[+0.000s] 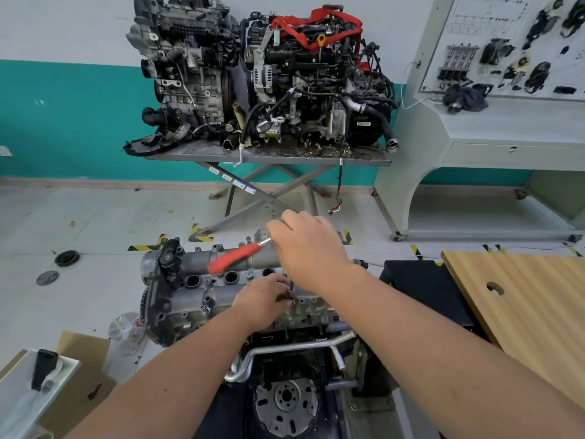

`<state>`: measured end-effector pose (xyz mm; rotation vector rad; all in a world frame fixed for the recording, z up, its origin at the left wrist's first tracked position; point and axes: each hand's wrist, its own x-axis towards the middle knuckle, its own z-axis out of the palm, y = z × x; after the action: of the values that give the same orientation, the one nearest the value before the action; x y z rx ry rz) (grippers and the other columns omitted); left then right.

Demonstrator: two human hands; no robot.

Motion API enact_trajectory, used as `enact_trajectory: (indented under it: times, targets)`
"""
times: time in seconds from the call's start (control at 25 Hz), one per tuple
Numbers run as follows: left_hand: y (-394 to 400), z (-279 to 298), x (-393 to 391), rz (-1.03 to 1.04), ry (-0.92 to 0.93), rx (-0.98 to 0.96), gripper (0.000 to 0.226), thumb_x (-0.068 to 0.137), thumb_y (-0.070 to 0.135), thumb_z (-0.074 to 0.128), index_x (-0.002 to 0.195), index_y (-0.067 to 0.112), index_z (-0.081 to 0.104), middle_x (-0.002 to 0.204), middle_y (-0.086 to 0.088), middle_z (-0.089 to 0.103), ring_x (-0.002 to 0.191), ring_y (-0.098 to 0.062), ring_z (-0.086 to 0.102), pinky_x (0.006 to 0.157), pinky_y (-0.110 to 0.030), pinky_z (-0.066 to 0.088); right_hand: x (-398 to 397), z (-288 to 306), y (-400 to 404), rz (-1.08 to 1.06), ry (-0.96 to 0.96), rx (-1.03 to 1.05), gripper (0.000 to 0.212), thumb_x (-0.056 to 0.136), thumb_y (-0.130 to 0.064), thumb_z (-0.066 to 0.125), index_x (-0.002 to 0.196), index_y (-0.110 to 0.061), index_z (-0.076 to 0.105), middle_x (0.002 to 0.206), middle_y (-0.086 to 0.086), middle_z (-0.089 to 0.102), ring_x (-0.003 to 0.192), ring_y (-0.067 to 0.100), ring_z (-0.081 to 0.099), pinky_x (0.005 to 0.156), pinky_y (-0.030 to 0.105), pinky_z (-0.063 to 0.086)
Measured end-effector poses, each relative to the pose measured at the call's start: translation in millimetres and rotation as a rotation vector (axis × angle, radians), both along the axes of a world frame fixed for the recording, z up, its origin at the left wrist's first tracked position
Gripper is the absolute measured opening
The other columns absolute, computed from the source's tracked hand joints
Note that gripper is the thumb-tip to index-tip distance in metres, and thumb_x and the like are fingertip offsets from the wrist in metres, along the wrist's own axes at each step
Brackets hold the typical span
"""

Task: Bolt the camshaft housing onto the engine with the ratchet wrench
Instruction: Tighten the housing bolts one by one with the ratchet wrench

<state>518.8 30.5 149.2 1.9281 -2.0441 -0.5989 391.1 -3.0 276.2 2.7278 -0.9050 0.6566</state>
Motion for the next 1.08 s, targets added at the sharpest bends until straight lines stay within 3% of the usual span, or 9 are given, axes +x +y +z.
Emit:
enact_trajectory:
  times: [0.12, 0.28, 0.32, 0.44, 0.52, 0.6, 0.8, 0.96, 1.08]
  targets:
    - [0, 0, 0, 0.035, -0.02, 0.007, 0.025, 0.096, 0.034, 0.059, 0.114, 0.022, 0.07, 0.117, 0.011, 0.055, 0.11, -0.02, 0.056, 0.09, -0.035, 0.047, -1, 12, 6, -0.022, 0.122, 0.085, 0.044, 0.1, -0.048, 0.026, 0.121, -0.02, 0.053, 0.096, 0.0, 0.048, 0.084, 0.022, 0.047, 0.069, 0.036, 0.035]
    - [1, -2, 0, 0.002, 0.0, -0.022, 0.02, 0.094, 0.034, 0.061, 0.107, 0.023, 0.073, 0.12, 0.019, 0.053, 0.109, -0.013, 0.056, 0.085, -0.026, 0.041, 5, 30, 0, -0.109, 0.197, 0.268, 0.031, 0.106, -0.038, 0.033, 0.105, -0.017, 0.056, 0.086, 0.001, 0.057, 0.078, 0.026, 0.058, 0.058, 0.034, 0.035]
    - [1, -2, 1, -0.001, 0.008, -0.028, 0.02, 0.094, 0.033, 0.062, 0.107, 0.023, 0.074, 0.124, 0.02, 0.053, 0.11, -0.012, 0.055, 0.085, -0.026, 0.04, 6, 32, -2, -0.153, 0.053, 0.526, 0.026, 0.104, -0.03, 0.039, 0.098, -0.012, 0.057, 0.082, 0.004, 0.063, 0.076, 0.029, 0.063, 0.059, 0.038, 0.044]
    - [2, -3, 3, -0.013, -0.007, -0.038, 0.023, 0.094, 0.033, 0.061, 0.11, 0.022, 0.073, 0.128, 0.017, 0.052, 0.113, -0.014, 0.054, 0.092, -0.033, 0.044, 11, 25, 9, -0.186, -0.82, 1.585, 0.012, 0.098, -0.009, 0.049, 0.097, -0.001, 0.058, 0.077, 0.012, 0.073, 0.074, 0.029, 0.073, 0.069, 0.037, 0.058]
    - [2, -1, 2, -0.027, -0.02, -0.028, 0.025, 0.095, 0.033, 0.06, 0.113, 0.021, 0.072, 0.129, 0.012, 0.052, 0.115, -0.017, 0.053, 0.095, -0.039, 0.045, 11, 12, 17, -0.059, -1.337, 1.816, 0.01, 0.098, -0.003, 0.051, 0.091, -0.002, 0.058, 0.082, 0.013, 0.072, 0.082, 0.027, 0.072, 0.073, 0.031, 0.057]
    - [2, -1, 1, -0.038, -0.007, -0.037, 0.024, 0.096, 0.031, 0.06, 0.112, 0.018, 0.073, 0.122, 0.01, 0.053, 0.113, -0.02, 0.053, 0.094, -0.039, 0.044, 12, -2, 18, 0.103, -1.585, 1.759, 0.016, 0.099, -0.002, 0.053, 0.086, -0.011, 0.052, 0.089, 0.014, 0.071, 0.092, 0.027, 0.068, 0.083, 0.033, 0.053]
    - [3, -3, 2, -0.037, 0.027, -0.059, 0.021, 0.095, 0.028, 0.062, 0.11, 0.018, 0.074, 0.118, 0.01, 0.055, 0.111, -0.018, 0.055, 0.095, -0.039, 0.045, 6, -20, 20, 0.134, -1.055, 1.128, 0.026, 0.1, -0.036, 0.054, 0.115, -0.055, 0.063, 0.14, -0.014, 0.056, 0.127, -0.001, 0.051, 0.11, 0.028, 0.043]
    - [5, -2, -1, 0.035, 0.123, -0.086, 0.031, 0.094, 0.027, 0.062, 0.123, 0.018, 0.066, 0.117, 0.015, 0.057, 0.101, -0.005, 0.055, 0.095, -0.035, 0.046, -3, -28, 4, 0.191, -0.498, 0.105, 0.034, 0.081, 0.007, 0.067, 0.11, -0.008, 0.074, 0.129, 0.011, 0.065, 0.118, 0.032, 0.061, 0.095, 0.041, 0.052]
    - [3, 1, -2, 0.001, 0.05, -0.032, 0.022, 0.094, 0.026, 0.061, 0.112, 0.022, 0.072, 0.112, 0.009, 0.059, 0.1, -0.007, 0.058, 0.094, -0.037, 0.047, -3, -9, 6, 0.072, -0.087, -0.022, 0.032, 0.09, -0.017, 0.054, 0.119, -0.01, 0.065, 0.107, 0.01, 0.064, 0.092, 0.032, 0.062, 0.074, 0.04, 0.049]
